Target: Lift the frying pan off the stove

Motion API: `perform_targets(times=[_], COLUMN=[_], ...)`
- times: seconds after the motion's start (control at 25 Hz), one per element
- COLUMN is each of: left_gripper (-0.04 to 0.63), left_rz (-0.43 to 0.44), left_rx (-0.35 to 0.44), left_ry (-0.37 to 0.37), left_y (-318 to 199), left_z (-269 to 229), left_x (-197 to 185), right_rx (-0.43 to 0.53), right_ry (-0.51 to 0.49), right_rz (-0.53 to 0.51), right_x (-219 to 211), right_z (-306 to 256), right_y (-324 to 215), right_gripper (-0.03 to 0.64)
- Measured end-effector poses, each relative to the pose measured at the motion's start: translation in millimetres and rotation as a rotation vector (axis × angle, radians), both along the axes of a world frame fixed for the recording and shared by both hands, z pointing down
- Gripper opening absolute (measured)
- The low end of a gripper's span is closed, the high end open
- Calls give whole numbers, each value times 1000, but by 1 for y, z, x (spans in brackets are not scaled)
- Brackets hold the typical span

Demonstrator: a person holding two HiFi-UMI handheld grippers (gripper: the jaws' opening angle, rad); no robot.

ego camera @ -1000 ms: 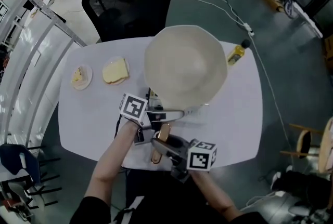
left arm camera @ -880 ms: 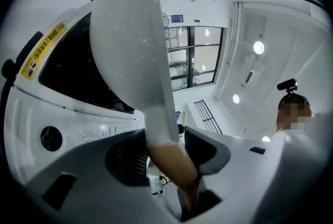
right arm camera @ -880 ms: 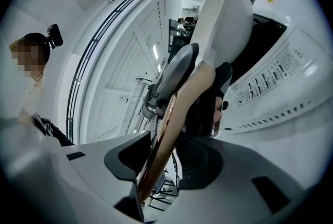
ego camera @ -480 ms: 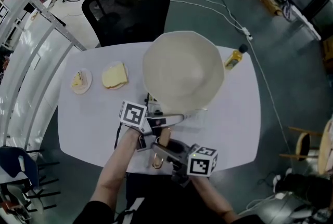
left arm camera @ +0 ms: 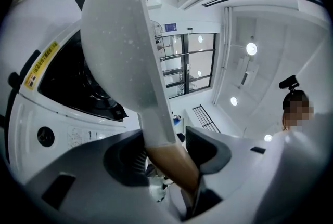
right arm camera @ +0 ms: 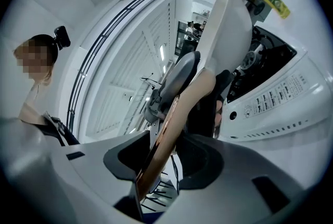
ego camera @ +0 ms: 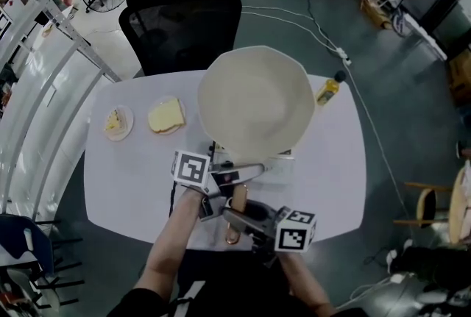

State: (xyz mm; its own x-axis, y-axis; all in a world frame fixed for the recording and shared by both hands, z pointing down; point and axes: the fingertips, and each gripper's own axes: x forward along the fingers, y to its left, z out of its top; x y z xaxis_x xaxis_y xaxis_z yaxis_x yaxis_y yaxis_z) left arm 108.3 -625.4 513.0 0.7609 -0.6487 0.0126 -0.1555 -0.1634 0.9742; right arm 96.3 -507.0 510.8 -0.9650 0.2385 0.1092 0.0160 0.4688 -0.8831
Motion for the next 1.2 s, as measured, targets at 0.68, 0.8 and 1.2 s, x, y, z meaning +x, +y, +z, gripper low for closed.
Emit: perform_targets(times=[0.68, 0.8, 1.2], left_gripper=[224, 224, 229], left_rz=[-103, -130, -280], left_rx=[73, 107, 93], left_ry=[-182, -159, -162], left_y=[57, 69, 119], left_z=[-40, -48, -49], left_x=[-49, -55, -101], right_rx=[76, 95, 108], right_ry=[-59, -62, -63], right_rz=[-142, -180, -355], right_x=[-31, -36, -63], right_z=[-41, -42, -45], right_y=[59, 73, 120], right_gripper=[166, 170, 181])
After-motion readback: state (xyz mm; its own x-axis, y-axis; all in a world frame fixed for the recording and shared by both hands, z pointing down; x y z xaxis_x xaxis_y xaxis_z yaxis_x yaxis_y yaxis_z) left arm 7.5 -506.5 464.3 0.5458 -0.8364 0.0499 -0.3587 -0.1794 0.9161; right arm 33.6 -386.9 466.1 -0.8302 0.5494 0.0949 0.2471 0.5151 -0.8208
